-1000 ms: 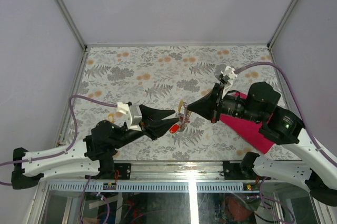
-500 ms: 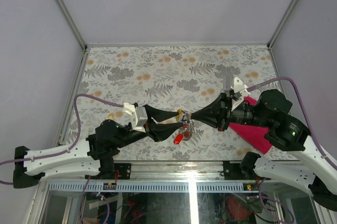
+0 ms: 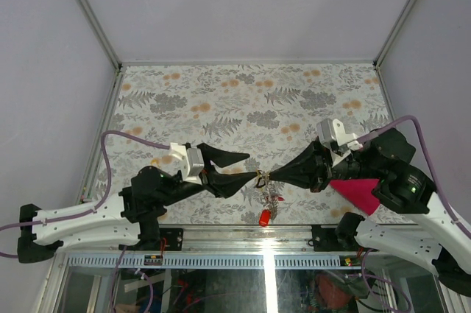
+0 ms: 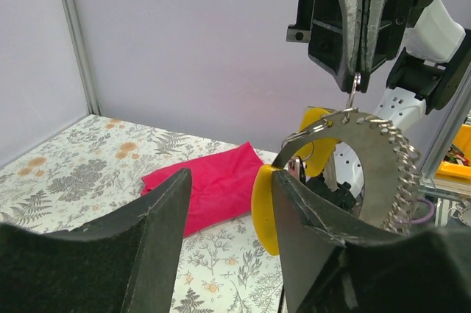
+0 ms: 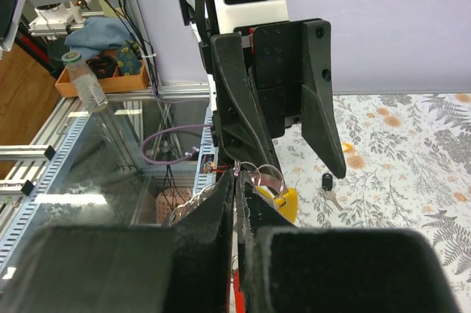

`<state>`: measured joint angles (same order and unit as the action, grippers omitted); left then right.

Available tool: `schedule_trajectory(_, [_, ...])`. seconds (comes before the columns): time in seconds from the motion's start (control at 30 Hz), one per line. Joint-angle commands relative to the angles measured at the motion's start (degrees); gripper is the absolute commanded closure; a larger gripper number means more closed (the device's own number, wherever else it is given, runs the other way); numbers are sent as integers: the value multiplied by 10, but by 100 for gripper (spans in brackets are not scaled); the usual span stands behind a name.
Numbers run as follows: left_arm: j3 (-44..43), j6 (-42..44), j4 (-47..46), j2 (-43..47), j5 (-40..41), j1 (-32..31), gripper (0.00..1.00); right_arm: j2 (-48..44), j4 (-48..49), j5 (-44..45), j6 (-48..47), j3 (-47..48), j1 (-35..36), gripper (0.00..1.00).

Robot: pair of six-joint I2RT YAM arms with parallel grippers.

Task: Put the keys on the keyring

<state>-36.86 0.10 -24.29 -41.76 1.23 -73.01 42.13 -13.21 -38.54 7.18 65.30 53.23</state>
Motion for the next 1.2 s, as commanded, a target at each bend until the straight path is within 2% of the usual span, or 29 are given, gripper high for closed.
schedule_trajectory(0.0, [-23, 14, -34, -9, -5, 0, 51, 18, 53, -23, 8, 10, 4, 100])
schedule_trajectory(0.13, [-27, 18, -32, -13, -4, 0, 50, 18, 53, -9, 13, 8, 3, 100])
schedule_trajectory(0.4, [-14, -1, -12, 18, 65, 0, 50, 5, 28, 107, 43, 10, 3, 100])
schedule_trajectory(0.67, [-6, -26, 3, 44, 80, 0, 48, 15, 13, 181, 57, 19, 4, 100])
schedule_trajectory(1.0, [-29, -70, -32, -29, 116, -1, 36, 22, 29, 255, 83, 9, 3, 100])
schedule_trajectory(1.17, [-31, -67, -39, -51, 134, -3, 35, 23, 37, 264, 93, 3, 4, 100])
